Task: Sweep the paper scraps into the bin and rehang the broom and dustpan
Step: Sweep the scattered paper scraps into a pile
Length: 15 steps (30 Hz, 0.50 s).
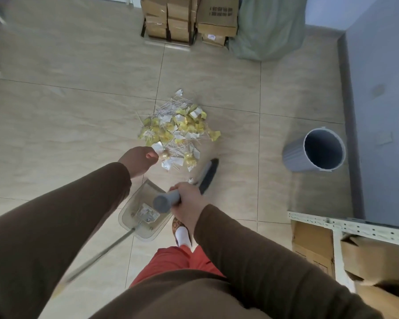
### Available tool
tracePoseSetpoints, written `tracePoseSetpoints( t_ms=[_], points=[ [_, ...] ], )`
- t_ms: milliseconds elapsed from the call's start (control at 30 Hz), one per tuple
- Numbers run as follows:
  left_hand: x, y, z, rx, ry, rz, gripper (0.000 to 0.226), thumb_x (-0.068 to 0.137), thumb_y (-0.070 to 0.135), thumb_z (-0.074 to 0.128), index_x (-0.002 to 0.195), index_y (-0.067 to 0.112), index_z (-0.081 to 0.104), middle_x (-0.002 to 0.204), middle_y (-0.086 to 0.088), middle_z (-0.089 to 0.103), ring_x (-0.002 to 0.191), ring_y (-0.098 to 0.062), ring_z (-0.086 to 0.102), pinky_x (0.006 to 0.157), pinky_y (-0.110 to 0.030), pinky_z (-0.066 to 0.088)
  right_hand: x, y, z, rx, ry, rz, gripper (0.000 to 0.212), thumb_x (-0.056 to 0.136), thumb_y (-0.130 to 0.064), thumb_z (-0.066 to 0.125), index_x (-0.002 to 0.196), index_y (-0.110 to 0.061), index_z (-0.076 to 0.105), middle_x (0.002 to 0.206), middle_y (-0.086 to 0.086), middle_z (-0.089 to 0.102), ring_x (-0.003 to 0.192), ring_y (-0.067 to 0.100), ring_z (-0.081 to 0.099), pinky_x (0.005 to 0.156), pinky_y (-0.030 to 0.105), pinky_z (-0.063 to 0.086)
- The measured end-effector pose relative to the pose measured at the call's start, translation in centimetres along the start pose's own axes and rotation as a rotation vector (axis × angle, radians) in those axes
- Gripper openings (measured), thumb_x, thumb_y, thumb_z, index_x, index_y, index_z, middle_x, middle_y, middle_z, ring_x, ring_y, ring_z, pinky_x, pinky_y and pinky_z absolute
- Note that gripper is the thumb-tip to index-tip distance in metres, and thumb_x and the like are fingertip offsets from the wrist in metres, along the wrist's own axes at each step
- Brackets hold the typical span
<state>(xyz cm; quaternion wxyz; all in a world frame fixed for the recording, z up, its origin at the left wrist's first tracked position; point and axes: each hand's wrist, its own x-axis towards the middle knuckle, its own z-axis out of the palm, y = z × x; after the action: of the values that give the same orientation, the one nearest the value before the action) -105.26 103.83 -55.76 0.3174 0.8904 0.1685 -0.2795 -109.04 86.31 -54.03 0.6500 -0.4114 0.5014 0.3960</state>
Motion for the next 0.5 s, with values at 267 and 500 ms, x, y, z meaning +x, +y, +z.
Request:
tracePoseSetpoints(
  t_ms=[267, 500],
  points=[
    [-1.5, -1.2, 0.7, 0.006, -0.017, 0.007, 0.024, 0.098, 0.029, 0.052, 0.110, 0.018, 0.069, 0.121, -0.004, 0.068, 0.110, -0.023, 0.060, 0.093, -0.035, 0.044, -1.9, -2.1, -2.8, 0.207, -0.249, 0.064, 0.004, 0.099, -0.009, 0.045, 0.096, -0.010, 0.041, 0.062, 0.000, 0.040, 0.033, 0.010, 0.043, 0.031, 0.017, 0.039],
    [-3.8, -1.9, 0.3, -0.003, -0.008, 0.007, 0.026, 0.098, 0.028, 0.053, 0.115, 0.016, 0.069, 0.122, -0.003, 0.067, 0.113, -0.022, 0.060, 0.091, -0.031, 0.042, -8.7, -3.8, -8.9, 0.283, -0.310, 0.168, 0.025, 0.098, -0.013, 0.042, 0.074, -0.009, 0.045, 0.051, -0.002, 0.040, 0.031, 0.007, 0.042, 0.031, 0.016, 0.039]
  ],
)
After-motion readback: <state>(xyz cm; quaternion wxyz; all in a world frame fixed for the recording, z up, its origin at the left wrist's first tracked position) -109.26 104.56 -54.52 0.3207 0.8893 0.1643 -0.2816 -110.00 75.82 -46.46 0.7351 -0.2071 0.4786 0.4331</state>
